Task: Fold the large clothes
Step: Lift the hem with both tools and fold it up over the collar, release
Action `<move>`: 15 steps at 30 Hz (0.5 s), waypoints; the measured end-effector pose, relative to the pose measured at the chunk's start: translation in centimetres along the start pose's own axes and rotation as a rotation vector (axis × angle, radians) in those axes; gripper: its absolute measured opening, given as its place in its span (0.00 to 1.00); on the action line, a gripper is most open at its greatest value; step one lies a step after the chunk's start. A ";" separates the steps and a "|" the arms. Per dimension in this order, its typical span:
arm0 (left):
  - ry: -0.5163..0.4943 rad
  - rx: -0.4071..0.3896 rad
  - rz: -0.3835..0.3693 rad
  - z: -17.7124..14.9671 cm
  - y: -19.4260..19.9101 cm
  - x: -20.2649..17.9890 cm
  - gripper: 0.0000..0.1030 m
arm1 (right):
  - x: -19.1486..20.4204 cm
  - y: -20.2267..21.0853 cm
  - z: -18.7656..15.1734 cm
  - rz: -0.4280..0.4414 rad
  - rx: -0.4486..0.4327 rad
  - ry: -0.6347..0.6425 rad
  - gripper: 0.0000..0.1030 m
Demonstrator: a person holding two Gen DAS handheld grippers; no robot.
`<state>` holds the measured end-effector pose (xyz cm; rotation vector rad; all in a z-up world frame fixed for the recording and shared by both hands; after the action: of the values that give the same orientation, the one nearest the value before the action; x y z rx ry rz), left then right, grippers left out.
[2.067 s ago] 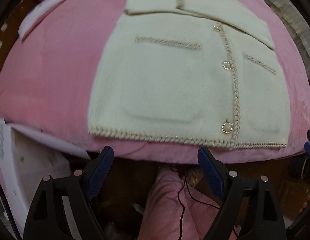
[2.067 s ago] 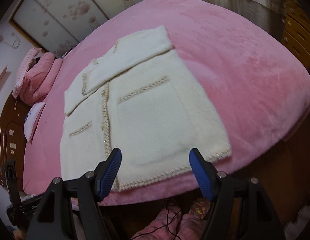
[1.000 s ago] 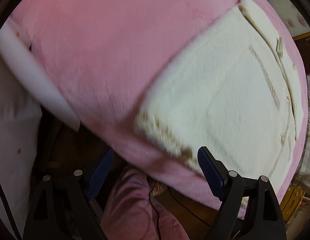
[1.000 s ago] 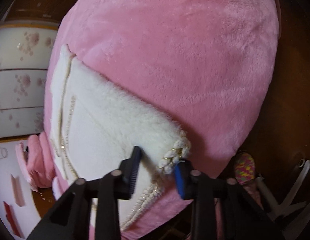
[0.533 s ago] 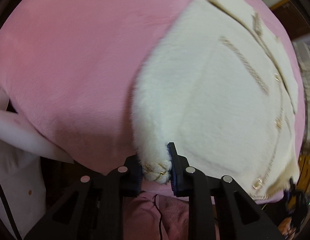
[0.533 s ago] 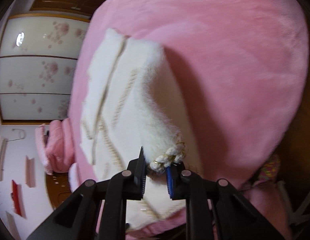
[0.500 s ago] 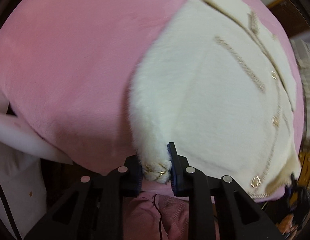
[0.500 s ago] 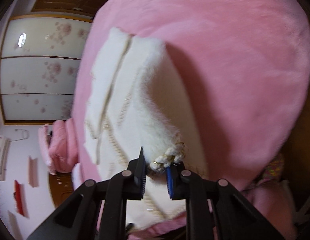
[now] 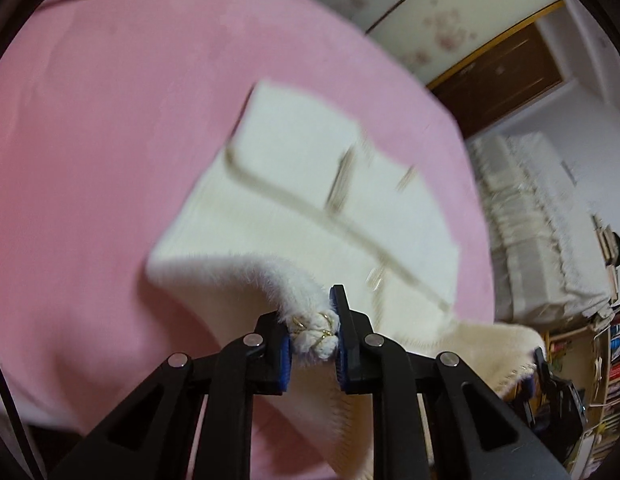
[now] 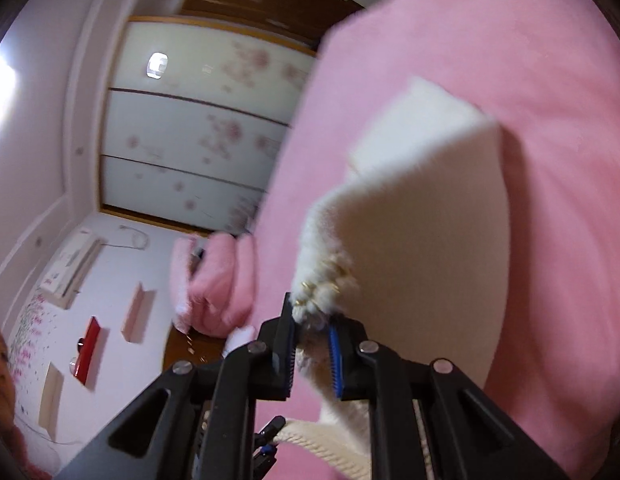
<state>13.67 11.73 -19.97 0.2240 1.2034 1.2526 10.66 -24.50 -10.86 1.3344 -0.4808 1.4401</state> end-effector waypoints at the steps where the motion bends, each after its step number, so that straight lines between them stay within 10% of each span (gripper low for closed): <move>1: -0.003 -0.021 -0.008 1.3 0.0 -0.6 0.14 | 1.0 0.0 1.0 0.032 -0.035 0.017 0.13; 6: 0.039 -0.187 -0.050 7.0 2.9 -1.3 0.14 | 2.9 0.5 5.8 0.135 -0.233 -0.010 0.13; 15: 0.116 -0.313 0.018 15.2 1.5 -0.8 0.13 | 2.4 -0.8 11.8 0.066 -0.427 -0.025 0.12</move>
<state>24.81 18.58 -11.97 -0.0691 1.0865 1.4660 17.20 -33.11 -5.57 1.0016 -0.8054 1.2835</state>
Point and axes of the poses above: each gripper's, at about its wrist camera, not at the fingertips, and y roughly against the way its jaws point, x to its left, z to its top, the point moved 3 cm from there along -y, roughly the way its jaws point, and after that the axes turned 4 degrees about -x, right-handed, at the moved point
